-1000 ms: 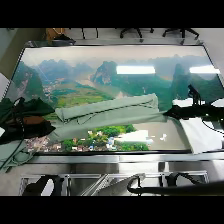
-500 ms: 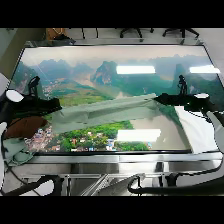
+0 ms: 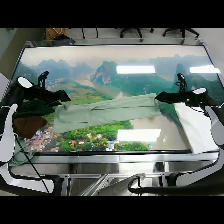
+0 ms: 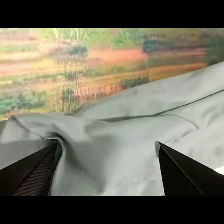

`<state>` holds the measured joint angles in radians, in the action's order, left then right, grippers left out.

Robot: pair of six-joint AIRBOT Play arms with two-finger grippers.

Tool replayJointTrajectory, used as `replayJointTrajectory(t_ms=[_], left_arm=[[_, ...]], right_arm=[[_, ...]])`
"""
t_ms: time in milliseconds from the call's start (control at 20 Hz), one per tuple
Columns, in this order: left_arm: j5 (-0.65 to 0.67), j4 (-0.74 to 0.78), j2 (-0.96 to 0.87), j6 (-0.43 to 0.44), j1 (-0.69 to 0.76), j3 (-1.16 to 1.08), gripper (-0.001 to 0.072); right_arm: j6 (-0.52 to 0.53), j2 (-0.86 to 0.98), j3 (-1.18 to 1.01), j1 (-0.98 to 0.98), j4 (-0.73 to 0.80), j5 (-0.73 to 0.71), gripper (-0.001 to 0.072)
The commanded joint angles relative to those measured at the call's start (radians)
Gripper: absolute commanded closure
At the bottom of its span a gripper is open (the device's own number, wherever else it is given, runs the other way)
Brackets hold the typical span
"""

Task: Fold the shirts.

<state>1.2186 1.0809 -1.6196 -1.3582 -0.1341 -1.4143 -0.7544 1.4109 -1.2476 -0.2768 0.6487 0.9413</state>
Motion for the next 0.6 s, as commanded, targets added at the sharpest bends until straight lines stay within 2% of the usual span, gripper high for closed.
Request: replayJointTrajectory(t_ms=[0, 200, 300, 350, 400, 450, 500, 550], left_arm=[[0.121, -0.004, -0.013, -0.044, -0.027, -0.110, 0.0015], [0.213, -0.012, -0.011, -0.063, -0.026, -0.193, 0.0016], [0.217, -0.013, -0.011, -0.072, 0.002, -0.214, 0.0017], [0.211, -0.013, -0.011, -0.072, 0.022, -0.215, 0.0018], [0.205, -0.011, -0.013, -0.072, 0.049, -0.215, 0.0133], [0.198, -0.011, -0.016, -0.072, 0.078, -0.215, 0.0452], [0.190, -0.011, -0.019, -0.071, 0.105, -0.214, 0.0682], [0.163, -0.012, -0.020, -0.076, 0.139, -0.208, 0.0687]], right_arm=[[-0.043, 0.027, -0.014, 0.013, 0.031, 0.039, 0.0184], [-0.043, 0.061, -0.014, 0.039, 0.009, 0.089, 0.0197], [-0.043, 0.075, -0.014, 0.051, -0.003, 0.088, 0.0437], [-0.043, 0.079, -0.014, 0.056, -0.011, 0.088, 0.0593], [-0.043, 0.079, -0.014, 0.056, -0.024, 0.089, 0.0694], [-0.043, 0.077, -0.019, 0.054, -0.034, 0.094, 0.0694], [-0.044, 0.070, -0.031, 0.048, -0.036, 0.119, 0.0695], [-0.056, 0.056, -0.052, 0.039, -0.036, 0.171, 0.0695]])
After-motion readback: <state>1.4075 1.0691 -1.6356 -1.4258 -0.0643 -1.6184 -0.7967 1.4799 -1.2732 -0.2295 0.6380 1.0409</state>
